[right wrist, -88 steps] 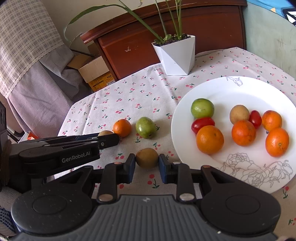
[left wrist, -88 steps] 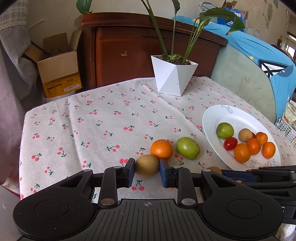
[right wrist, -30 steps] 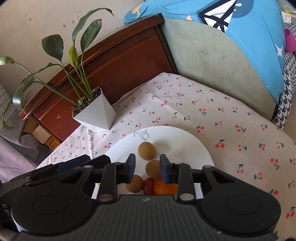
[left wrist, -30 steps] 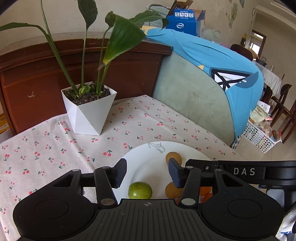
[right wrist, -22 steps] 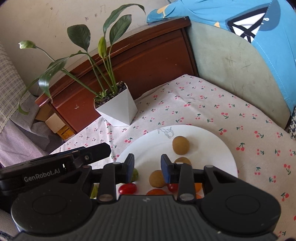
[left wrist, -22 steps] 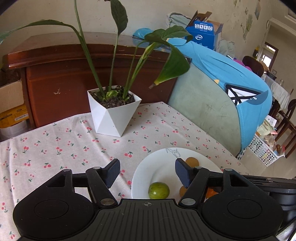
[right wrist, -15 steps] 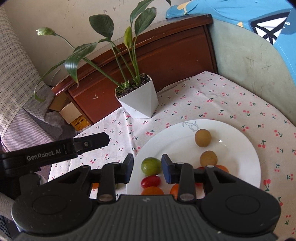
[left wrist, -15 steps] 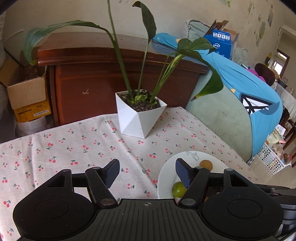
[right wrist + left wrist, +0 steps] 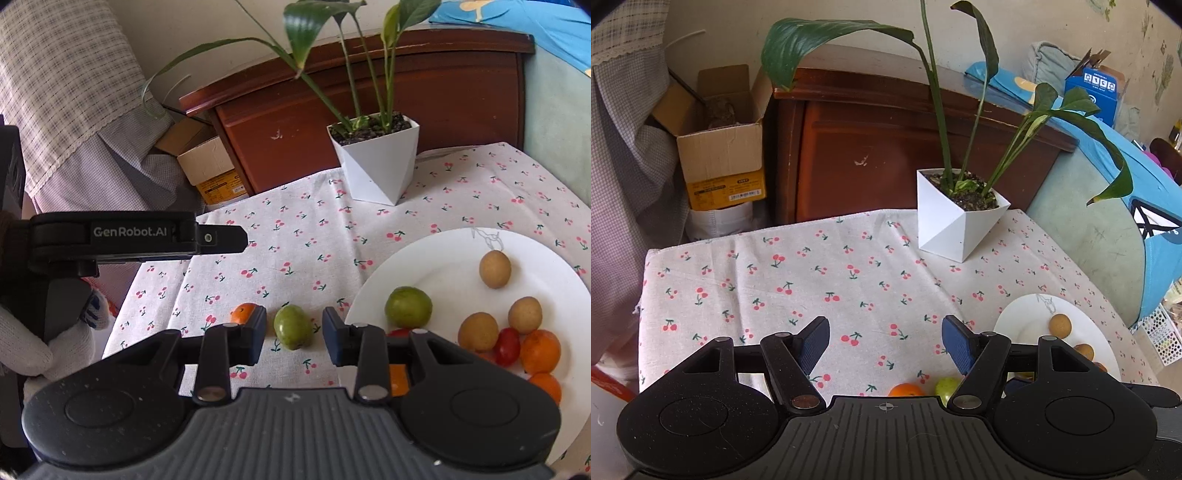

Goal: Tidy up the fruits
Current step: 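Move both tools back toward the green fruit and last mandarin, then grasp the green fruit with the right tool while the left tool grasps the mandarin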

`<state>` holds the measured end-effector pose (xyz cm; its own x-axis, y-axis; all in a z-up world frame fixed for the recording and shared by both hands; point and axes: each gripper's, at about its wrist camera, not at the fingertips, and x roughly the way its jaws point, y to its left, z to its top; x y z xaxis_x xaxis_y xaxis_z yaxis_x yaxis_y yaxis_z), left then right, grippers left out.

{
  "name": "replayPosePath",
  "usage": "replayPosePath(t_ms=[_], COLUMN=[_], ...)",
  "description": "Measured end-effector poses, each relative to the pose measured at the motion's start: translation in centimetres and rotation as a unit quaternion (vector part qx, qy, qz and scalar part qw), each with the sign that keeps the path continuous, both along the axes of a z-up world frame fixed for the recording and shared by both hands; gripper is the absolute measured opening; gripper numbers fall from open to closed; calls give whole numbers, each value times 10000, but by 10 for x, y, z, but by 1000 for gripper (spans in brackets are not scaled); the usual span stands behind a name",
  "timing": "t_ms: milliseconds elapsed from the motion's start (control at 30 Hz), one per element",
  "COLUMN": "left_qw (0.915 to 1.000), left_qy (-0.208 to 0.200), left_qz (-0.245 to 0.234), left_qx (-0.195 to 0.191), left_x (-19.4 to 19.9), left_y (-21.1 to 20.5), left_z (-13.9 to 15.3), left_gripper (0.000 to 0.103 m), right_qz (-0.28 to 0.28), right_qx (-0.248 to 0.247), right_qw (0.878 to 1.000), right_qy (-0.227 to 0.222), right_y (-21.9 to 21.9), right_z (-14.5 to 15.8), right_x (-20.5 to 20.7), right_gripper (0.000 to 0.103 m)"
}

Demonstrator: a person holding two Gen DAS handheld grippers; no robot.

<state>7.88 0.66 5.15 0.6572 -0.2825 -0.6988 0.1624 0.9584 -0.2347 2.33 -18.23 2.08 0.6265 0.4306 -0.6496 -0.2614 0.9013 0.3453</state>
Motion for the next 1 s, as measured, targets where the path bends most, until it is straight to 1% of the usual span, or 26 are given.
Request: replayPosePath(t_ms=[167, 300, 533, 633, 700, 833, 1000], left_qw=[9999, 9996, 9994, 9992, 9991, 9991, 9994], left_qy=[131, 243, 267, 313, 330, 330, 328], left_qz=[94, 167, 201, 227, 240, 240, 79], left_qx=[59, -13, -54, -63, -69, -61, 4], left_x=[-5, -6, -11, -11, -12, -16, -23], left_y=[11, 18, 24, 26, 27, 31, 28], left_z=[-7, -12, -14, -17, -18, -20, -26], left_gripper=[67, 67, 67, 67, 67, 67, 67], right_qz=[147, 216, 375, 348, 313, 263, 189], right_qx=[-254, -445, -790, -809, -833, -691, -554], right_qw=[9995, 9987, 9961, 9961, 9960, 9972, 9981], right_qy=[-63, -78, -150, -92, -120, -62, -172], right_y=[12, 18, 30, 31, 31, 28, 20], right_z=[-6, -12, -20, -25, -26, -23, -13], right_x=[2, 5, 8, 11, 10, 9, 5], right_gripper=[35, 35, 35, 32, 28, 28, 27])
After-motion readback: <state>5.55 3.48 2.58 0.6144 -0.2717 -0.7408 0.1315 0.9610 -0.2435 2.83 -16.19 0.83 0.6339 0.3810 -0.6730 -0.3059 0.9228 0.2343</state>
